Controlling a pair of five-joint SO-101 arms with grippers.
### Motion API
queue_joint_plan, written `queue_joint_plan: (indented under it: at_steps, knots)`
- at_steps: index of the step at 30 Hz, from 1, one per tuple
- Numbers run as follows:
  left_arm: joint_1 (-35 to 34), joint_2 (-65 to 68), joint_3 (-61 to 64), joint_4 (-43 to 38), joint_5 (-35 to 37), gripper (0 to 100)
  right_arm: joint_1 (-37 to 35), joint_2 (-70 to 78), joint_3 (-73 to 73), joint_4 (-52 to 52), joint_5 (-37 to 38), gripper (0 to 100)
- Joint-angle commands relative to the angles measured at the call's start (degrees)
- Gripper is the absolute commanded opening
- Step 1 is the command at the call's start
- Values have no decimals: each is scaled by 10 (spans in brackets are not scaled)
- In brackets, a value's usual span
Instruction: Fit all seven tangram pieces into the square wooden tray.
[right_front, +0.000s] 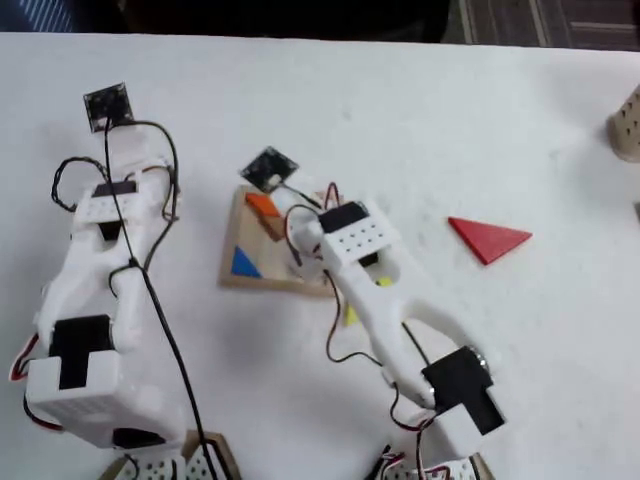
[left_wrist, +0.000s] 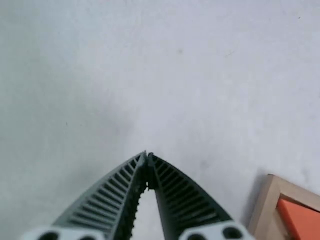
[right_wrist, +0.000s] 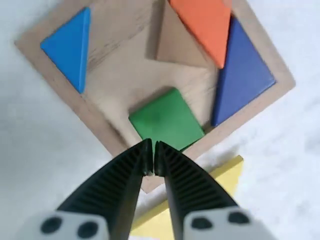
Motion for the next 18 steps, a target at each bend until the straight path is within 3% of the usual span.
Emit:
queue_joint_plan:
  at_steps: [1,18]
  knots:
    - [-5,-3,-18,-14,1,23,7,-15,2,-22,2,18]
    - [-6,-4,-16,-14,1,23,2,63,-14,-93,2,18]
